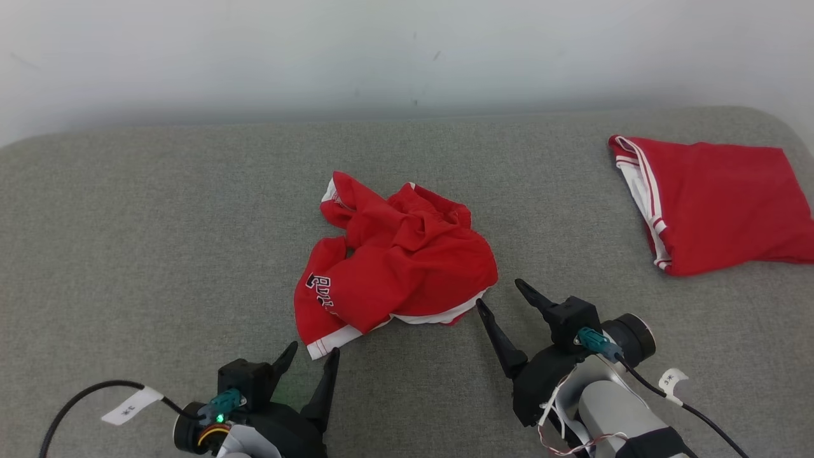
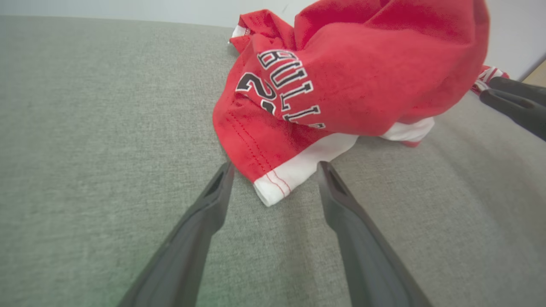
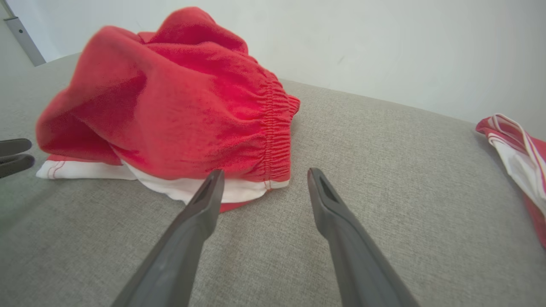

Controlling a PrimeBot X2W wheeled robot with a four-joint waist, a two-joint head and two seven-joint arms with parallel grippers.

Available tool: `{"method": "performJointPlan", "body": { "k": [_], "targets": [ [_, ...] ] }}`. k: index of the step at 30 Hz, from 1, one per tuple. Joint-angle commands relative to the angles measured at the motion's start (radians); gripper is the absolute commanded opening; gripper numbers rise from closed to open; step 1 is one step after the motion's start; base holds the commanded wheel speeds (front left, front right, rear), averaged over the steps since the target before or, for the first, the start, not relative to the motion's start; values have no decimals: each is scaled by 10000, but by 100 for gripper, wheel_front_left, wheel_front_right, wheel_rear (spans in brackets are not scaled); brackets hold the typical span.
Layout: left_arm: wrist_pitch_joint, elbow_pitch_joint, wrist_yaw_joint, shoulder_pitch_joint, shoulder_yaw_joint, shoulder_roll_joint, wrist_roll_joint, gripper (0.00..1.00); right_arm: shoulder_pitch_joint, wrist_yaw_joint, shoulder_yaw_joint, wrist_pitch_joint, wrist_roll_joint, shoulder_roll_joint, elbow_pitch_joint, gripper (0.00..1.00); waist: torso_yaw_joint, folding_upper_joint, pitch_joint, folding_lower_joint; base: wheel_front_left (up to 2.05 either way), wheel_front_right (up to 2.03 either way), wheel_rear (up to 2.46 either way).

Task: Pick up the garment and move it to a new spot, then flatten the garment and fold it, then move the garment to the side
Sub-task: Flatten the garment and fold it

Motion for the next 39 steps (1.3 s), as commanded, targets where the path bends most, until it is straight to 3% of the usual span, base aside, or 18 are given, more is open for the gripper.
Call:
{"method": "performJointPlan", "body": {
  "k": [1,7,14,16,17,25,34,39],
  "targets": [
    [-50,316,-12,-237,-227,-7,-217,100,-251,3,178,-52,157,28,287,100,23,-1,132,-2,0,0,0],
    [-142,1358,-13,-666,-837,-145,-1113,100,-867,3,654,-107,528,17,1037,100,19,-1,136,-2,0,0,0],
    [-167,1616,-15,-979,-1705,-171,-2141,100,-1068,3,954,-113,715,-15,1219,100,-10,-1,92,-2,0,0,0],
    [-174,1738,-14,-1051,-1865,-147,-2387,36,-1141,3,1029,-114,793,-10,1284,100,-12,-1,82,-2,0,0,0],
    [-177,1773,-15,-1095,-1939,-124,-2472,0,-1126,3,1084,-114,830,-8,1337,100,-7,-1,74,-2,0,0,0],
    [-184,1240,-15,-1109,-1633,64,-2451,0,-1287,3,1348,-103,1007,-149,1696,100,293,-1,92,-2,0,0,0],
    [-188,40,51,-135,-27,746,-1258,0,-1477,3,1801,-96,1258,-447,2067,100,879,-1,310,-2,0,0,0],
    [-187,-298,55,333,711,833,-783,0,-1482,3,2282,-97,1513,-647,2296,100,1266,-1,292,-2,0,0,0]
  ]
}}
